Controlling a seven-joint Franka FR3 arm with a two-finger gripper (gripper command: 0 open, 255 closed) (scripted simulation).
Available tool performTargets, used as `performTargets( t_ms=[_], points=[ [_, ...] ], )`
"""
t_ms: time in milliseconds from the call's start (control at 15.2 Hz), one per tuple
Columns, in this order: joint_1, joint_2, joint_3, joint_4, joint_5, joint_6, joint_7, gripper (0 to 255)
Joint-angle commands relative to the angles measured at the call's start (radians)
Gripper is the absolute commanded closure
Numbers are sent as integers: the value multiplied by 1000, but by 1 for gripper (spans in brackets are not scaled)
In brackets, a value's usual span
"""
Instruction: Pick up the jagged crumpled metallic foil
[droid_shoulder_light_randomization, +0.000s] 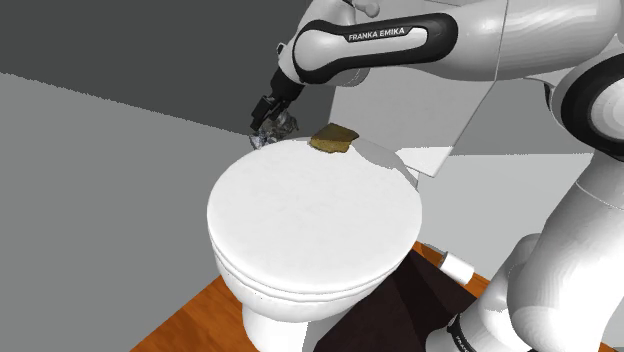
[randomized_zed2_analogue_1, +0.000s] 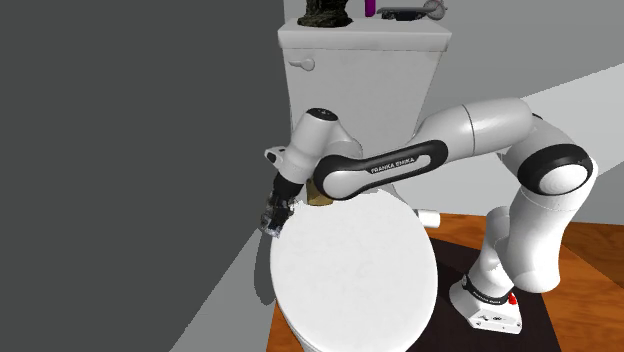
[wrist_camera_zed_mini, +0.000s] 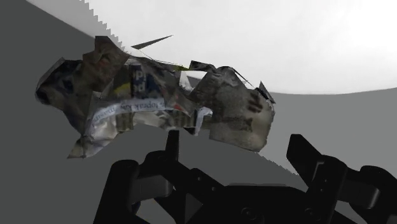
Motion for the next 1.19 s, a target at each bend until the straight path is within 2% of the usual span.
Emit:
performTargets(
  t_ms=[0, 594, 1122],
  points=[
    [0, 2, 0, -4, 0, 6, 0, 255],
    [0, 0, 0, -5, 1, 6, -1, 255],
    [-1, -13, -2, 85, -10, -97, 16, 255]
  ],
)
